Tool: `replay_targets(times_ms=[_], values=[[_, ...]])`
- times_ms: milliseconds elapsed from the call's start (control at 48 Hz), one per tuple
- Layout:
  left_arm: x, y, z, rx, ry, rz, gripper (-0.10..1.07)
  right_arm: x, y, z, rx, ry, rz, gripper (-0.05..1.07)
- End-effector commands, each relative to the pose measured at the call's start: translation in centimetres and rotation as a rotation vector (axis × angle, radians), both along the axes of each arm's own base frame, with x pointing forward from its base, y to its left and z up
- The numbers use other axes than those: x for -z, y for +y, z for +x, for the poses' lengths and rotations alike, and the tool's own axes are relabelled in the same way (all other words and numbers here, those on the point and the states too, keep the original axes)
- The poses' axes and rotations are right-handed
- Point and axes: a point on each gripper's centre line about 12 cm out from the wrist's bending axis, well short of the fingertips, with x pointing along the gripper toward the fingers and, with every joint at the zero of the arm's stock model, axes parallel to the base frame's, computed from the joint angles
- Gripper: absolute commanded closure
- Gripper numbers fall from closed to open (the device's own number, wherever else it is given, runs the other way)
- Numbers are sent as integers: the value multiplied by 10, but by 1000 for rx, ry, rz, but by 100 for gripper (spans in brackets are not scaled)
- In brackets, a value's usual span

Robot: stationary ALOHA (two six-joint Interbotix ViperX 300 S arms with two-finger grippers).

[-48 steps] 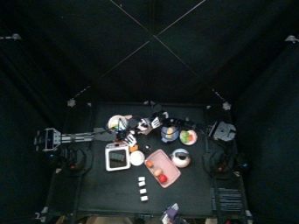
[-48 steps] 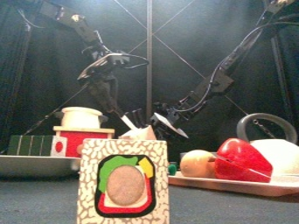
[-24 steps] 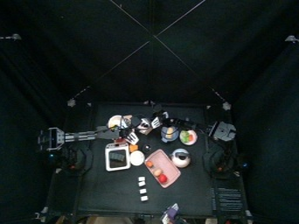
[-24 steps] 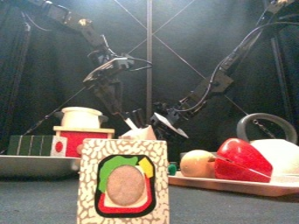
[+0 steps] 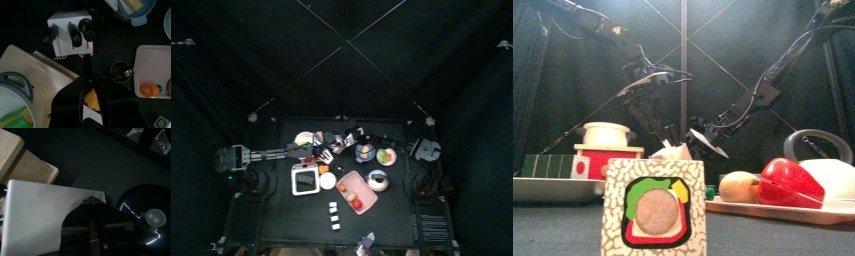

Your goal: Put pairing knife back in holder

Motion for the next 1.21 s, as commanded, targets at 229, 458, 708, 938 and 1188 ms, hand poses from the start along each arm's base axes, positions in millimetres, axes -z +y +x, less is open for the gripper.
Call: replay_targets(times_ms=[229, 458, 708, 938, 1188], values=[[-11, 14, 15, 3, -23, 57, 20, -16, -2, 5, -5, -34, -19, 82], [-13, 15, 18, 8, -30, 69, 7, -15, -2, 5, -4, -32, -18, 82], [-17, 10, 16, 15, -46, 69, 7, -16, -2, 5, -5, -34, -19, 82], [-26, 5, 12, 24, -69, 74, 7, -19, -1, 2, 4, -37, -22, 82], [-32, -6, -4, 36, -85, 73, 7, -26, 4, -10, 48, -42, -21, 82]])
